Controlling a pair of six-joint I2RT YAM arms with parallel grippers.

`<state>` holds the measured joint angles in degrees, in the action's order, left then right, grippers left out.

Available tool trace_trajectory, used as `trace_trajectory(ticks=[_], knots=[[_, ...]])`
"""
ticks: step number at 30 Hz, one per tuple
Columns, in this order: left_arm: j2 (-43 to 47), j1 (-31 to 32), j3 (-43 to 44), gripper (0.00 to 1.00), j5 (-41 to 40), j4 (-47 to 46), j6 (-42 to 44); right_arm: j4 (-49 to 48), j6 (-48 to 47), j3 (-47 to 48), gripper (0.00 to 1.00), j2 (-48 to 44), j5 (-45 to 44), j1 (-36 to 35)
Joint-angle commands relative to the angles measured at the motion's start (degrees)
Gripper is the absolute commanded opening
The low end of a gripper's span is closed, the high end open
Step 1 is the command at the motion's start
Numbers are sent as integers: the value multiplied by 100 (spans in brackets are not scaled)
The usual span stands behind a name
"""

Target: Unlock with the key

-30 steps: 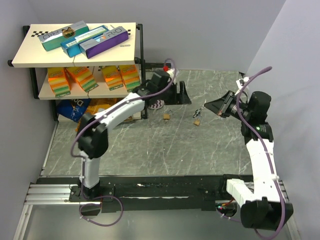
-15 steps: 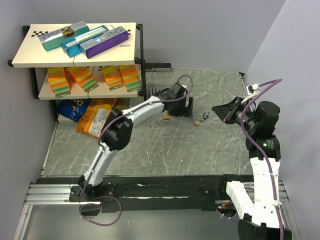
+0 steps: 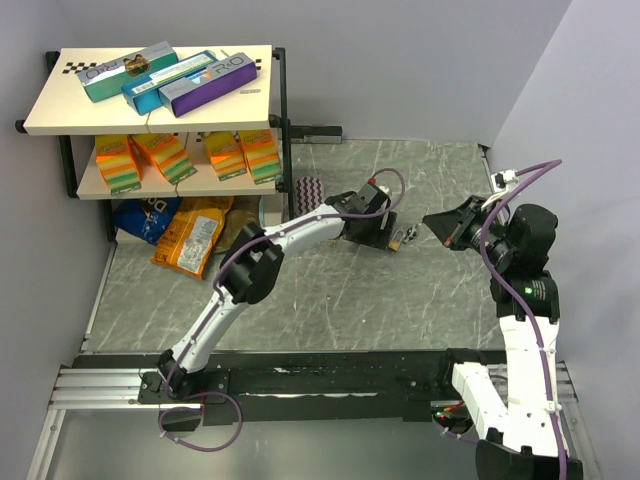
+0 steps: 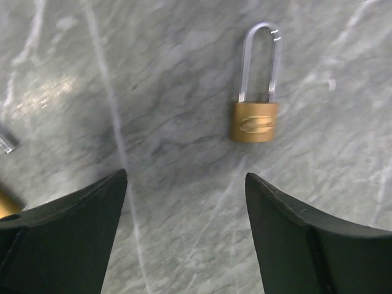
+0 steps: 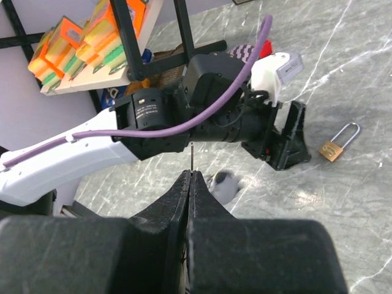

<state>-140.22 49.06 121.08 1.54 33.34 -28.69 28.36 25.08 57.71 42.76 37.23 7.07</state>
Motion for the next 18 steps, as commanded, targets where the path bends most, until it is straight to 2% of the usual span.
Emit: trace_trajectory(ticks=[1,12,18], knots=[[-224,156,223,82,-354,-153,170,-199,111,-32,0,-84,117,22],[-620,490,232,82,-1357,-662,-120,-111,304,-357,0,-198,197,31],[-963,640,346,80,-1639,-759,-278,-208,401,-533,0,-207,276,-39]])
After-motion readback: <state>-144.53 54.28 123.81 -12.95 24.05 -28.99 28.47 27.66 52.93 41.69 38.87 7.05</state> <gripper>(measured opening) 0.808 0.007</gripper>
